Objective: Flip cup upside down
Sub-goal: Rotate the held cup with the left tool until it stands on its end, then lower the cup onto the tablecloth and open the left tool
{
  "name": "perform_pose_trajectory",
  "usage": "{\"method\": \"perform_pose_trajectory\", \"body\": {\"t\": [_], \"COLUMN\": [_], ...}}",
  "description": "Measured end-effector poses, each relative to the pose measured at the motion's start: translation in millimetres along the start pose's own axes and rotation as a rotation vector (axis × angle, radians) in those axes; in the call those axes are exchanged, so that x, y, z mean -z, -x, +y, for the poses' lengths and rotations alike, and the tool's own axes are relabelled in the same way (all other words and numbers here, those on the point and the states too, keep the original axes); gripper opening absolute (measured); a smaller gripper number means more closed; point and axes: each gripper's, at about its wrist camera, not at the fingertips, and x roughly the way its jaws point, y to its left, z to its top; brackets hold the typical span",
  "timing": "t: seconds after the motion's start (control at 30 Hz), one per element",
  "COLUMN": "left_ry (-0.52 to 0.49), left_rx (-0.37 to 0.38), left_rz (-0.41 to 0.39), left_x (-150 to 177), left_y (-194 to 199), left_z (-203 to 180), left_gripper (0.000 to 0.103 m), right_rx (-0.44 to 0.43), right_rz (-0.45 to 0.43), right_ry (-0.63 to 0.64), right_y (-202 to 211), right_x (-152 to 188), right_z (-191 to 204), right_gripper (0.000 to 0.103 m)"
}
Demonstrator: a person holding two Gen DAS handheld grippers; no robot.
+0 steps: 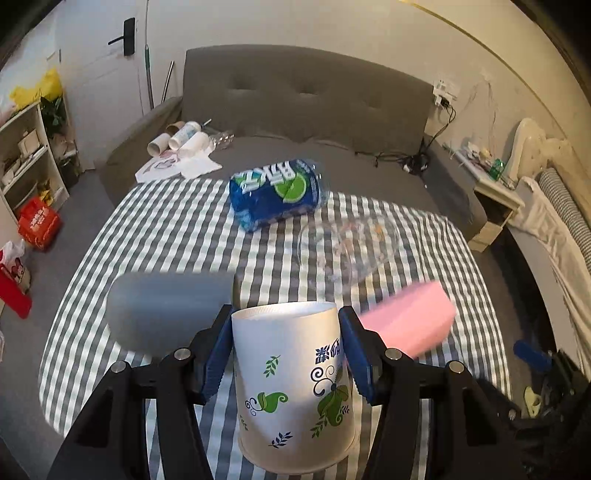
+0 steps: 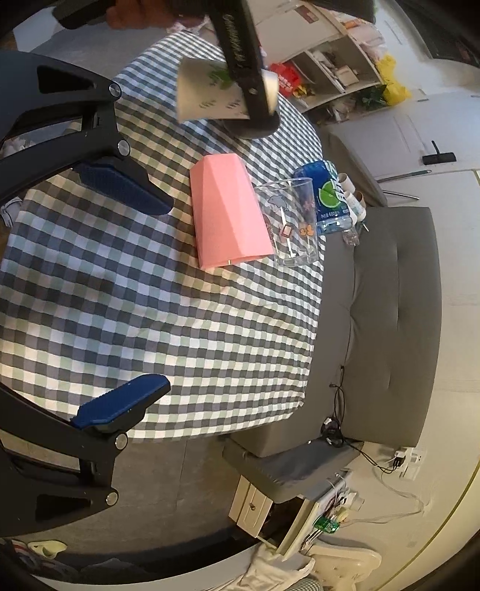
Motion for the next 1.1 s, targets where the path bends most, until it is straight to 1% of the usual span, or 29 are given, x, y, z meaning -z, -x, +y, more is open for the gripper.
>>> {"method": "perform_pose_trajectory", "body": {"t": [0.07, 0.17, 0.23, 0.43, 0.6, 0.73, 0.9, 1.07, 1.1], "left_ry": [-0.005, -0.015, -0.025, -0.083, -0.142, -0.178, -0.156, -0.148, -0.147], "left_rx": [0.014, 0.062, 0.069, 0.053, 0.039, 0.036, 0.045, 0.045, 0.047], "left_rz": [-0.022, -0.051, -0.061, -0.087, -0.101, -0.09, -0.058, -0.046, -0.044], "left_x": [-2, -1, 2, 11, 21, 31, 44, 53, 54], "left_y": [-7, -15, -20, -22, -9, 2, 14, 22, 23], "left_z": [0, -2, -3, -9, -15, -17, -10, -4, -3], "left_gripper": [0.058, 0.058, 0.058, 0.058, 0.058, 0.058, 0.058, 0.058, 0.059], "right_rx": [-0.005, -0.011, -0.025, -0.038, -0.037, -0.029, -0.017, -0.017, -0.023], "right_rz": [0.003, 0.022, 0.035, 0.043, 0.039, 0.037, 0.02, 0.003, -0.002], "right_ry": [-0.002, -0.001, -0.001, 0.002, 0.007, 0.007, 0.029, 0.04, 0.04], "right_y": [-4, -12, -18, -23, -20, -14, -1, 11, 13], "right_x": [-1, -2, -1, 0, 1, 3, 5, 6, 7], "right_z": [-1, -2, -2, -1, 1, 1, 5, 12, 13], "right_gripper": [0.088, 0.088, 0.088, 0.088, 0.088, 0.088, 0.088, 0.088, 0.088]}}
